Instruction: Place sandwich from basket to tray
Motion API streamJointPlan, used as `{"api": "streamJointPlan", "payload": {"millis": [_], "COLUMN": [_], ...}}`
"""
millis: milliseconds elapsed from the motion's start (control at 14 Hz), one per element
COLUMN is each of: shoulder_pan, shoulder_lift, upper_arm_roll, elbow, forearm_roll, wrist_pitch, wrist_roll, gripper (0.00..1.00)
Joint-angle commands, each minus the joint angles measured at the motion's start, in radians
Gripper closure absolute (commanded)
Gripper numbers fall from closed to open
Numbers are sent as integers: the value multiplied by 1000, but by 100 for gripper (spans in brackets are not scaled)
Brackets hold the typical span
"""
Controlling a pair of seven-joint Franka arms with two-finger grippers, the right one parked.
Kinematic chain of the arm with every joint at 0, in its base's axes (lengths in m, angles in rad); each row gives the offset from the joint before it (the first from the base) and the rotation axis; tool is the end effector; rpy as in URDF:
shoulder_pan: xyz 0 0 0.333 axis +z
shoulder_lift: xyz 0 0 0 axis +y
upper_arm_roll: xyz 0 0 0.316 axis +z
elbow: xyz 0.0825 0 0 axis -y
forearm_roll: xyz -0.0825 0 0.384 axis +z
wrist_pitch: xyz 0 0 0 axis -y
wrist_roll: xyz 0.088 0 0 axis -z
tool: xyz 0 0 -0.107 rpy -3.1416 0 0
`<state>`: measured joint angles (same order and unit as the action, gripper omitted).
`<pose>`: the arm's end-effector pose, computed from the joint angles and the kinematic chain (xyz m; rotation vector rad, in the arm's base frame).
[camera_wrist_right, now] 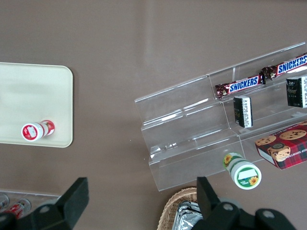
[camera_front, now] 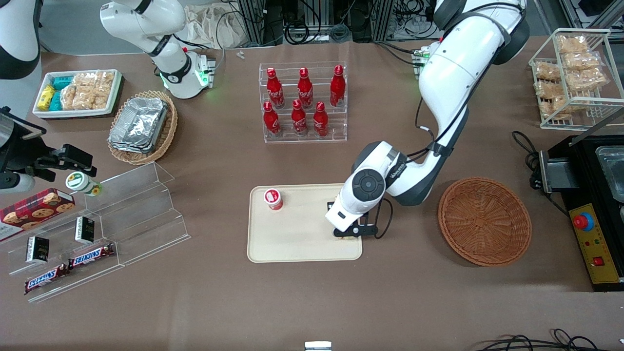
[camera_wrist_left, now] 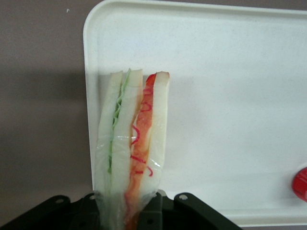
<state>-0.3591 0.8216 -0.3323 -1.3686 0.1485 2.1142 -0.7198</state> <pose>0.5987 -0.4197 0.2407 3.0682 0.0687 -0.1544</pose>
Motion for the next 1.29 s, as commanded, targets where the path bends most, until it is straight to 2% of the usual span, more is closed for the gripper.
{"api": "streamJointPlan", "payload": {"millis": [0, 143, 500, 786, 929, 1143, 1214], "shoulder_pan": [-18, -17, -3, 46, 77, 196, 228], "shoulder_lift": [25, 30, -1, -174, -277, -389, -419], "upper_arm_roll": [7, 7, 6, -1, 4, 4, 6], "elbow": [36, 33, 37, 45, 42, 40, 36], "forearm_roll": [83, 91, 82, 72, 43, -38, -40], "wrist_pitch": [-10, -8, 17, -204, -313, -428, -465], "wrist_roll": [-6, -7, 5, 25, 121, 249, 273], "gripper": [61, 0, 0, 0, 0, 0, 0]}}
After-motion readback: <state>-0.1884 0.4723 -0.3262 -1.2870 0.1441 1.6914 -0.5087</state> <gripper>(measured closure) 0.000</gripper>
